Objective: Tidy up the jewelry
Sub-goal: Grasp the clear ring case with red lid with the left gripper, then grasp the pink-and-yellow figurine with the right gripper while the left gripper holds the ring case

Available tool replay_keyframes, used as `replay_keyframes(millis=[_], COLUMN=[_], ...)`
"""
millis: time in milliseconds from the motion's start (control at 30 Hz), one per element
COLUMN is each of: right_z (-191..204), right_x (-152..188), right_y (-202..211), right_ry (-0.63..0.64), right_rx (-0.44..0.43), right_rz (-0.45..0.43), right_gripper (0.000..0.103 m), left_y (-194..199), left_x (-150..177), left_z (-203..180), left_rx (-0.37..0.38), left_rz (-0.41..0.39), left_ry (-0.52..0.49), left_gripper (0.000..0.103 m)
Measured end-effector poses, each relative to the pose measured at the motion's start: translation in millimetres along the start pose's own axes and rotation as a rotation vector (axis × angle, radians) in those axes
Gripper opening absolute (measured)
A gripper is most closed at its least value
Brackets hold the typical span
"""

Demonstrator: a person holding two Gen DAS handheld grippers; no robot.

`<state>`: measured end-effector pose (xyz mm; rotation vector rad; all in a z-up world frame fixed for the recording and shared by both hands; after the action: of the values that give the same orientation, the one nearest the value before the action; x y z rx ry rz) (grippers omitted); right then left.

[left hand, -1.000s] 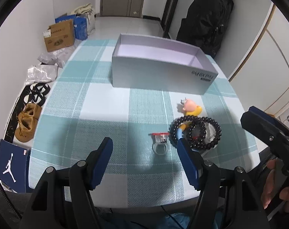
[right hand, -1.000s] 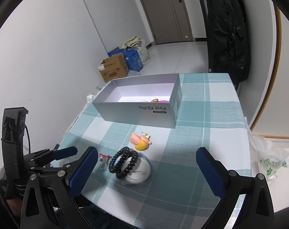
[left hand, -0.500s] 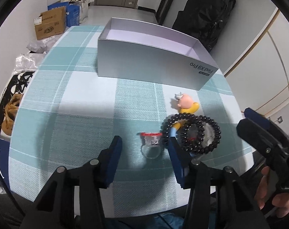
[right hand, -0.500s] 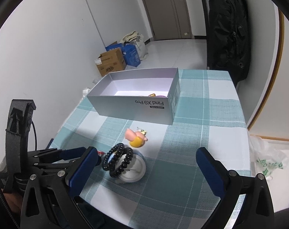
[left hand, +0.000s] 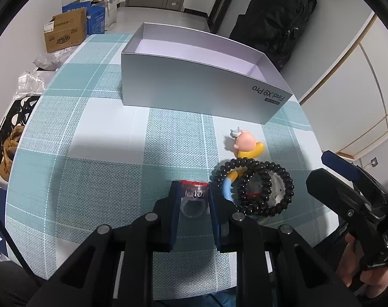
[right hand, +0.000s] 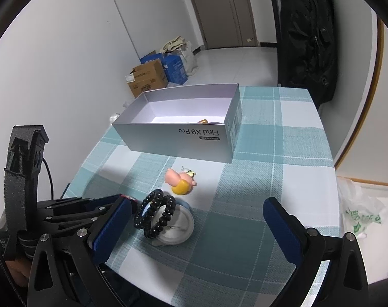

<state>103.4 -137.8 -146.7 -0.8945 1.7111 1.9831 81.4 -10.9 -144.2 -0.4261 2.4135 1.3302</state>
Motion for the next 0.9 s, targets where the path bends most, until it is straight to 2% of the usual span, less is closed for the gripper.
replay_keyframes(millis=[367, 467, 567, 700, 900], right_z=[0.9, 3.6, 10.4, 20.2, 30.8], right_x=[-2.2, -3.0, -4.3, -8.6, -11.4], right_y=[-11.8, -19.7, -29.1, -37.4, -49.0], right_ry=[-0.048, -0.062, -0.085, -0.091, -0.081], right_rx=[-0.051, -0.075, -0.136, -0.177, -0.182], right_rz=[0.048, 0.08, 0.11, 0.119, 0.128], right_gripper=[0.103, 0.103, 0.103, 0.101, 0.085], left_y=[6.0, 18.3, 30.6, 35.3, 36.5], left_x=[-1.2, -3.7, -9.5, -16.9, -22.5], left_z=[3.0, 5.7, 7.0, 10.8, 12.5], left_rx=[0.023, 0.044, 0.055, 0.058, 0.072], left_rz=[0.002, -0.033, -0.078, -0.11, -0.123], left_ry=[0.027, 0.056, 0.065, 0.081, 0.087], left_gripper=[0.015, 0.015, 0.014, 0.014, 0.014])
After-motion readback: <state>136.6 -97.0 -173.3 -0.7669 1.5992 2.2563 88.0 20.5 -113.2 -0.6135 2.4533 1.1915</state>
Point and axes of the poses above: each gripper's, at about its wrist camera, not at the fingertips, and y roughly against the way its jaws point, z to its left, x to its underside, the point moved 7 cm from there along -y, roughly the way its jaws point, and after that the axes turned 15 degrees about x, right-handed, at the moved point
